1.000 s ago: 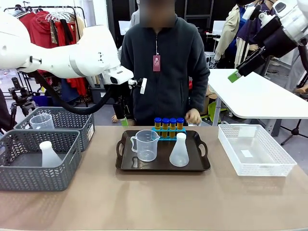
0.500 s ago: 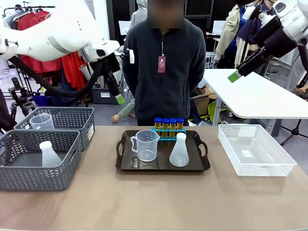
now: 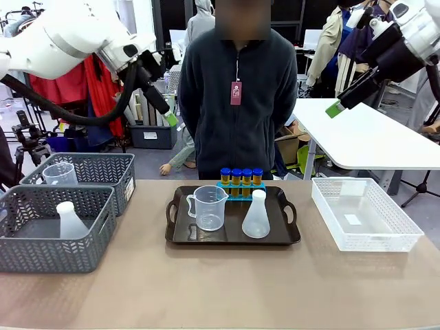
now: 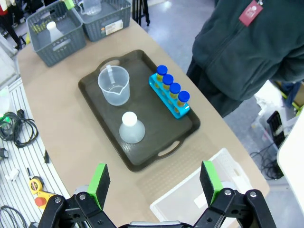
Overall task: Prepare the laboratory tools.
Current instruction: Pick up one Large Measuring Cup and place it on the Handle tray.
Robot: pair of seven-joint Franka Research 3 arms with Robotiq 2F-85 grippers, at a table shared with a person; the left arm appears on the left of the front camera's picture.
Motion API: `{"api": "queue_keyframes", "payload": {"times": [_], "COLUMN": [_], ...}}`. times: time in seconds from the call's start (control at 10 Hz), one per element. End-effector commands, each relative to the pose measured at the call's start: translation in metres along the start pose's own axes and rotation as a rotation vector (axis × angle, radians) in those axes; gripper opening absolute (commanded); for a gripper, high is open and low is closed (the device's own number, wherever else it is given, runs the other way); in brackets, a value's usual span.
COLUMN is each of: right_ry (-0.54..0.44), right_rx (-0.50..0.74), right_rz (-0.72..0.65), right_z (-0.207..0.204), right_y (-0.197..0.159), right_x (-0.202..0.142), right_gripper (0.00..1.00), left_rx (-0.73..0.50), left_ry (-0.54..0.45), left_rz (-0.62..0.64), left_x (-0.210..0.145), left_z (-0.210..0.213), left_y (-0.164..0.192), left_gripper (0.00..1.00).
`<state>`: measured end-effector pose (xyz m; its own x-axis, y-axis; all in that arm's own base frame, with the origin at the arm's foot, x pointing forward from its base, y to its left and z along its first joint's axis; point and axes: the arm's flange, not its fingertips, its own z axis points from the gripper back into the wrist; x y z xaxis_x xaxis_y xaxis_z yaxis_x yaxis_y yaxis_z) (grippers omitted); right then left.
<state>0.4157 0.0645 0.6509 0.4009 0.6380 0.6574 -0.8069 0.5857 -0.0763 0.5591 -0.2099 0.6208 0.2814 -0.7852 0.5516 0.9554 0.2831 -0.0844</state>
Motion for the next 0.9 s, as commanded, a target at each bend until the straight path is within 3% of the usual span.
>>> {"api": "queue_keyframes", "payload": {"times": [0.0, 0.4, 0.8], "right_ry": [-0.012, -0.012, -0.012], "right_rx": [0.012, 0.012, 0.012], "right_rz": [0.001, 0.001, 0.001], "right_z": [0.001, 0.001, 0.001], "right_y": [0.000, 0.000, 0.000], "right_x": [0.000, 0.000, 0.000], "right_gripper": [1.00, 1.00, 1.00], "left_rx": [0.011, 0.087, 0.127], "left_ry": [-0.060, -0.138, -0.162], "left_rz": [-0.074, -0.193, -0.231], "left_x": [-0.006, -0.011, -0.015], "left_z": [0.016, 0.047, 0.058], "left_y": [-0.004, -0.025, -0.033], "left_gripper": [1.00, 1.00, 1.00]}}
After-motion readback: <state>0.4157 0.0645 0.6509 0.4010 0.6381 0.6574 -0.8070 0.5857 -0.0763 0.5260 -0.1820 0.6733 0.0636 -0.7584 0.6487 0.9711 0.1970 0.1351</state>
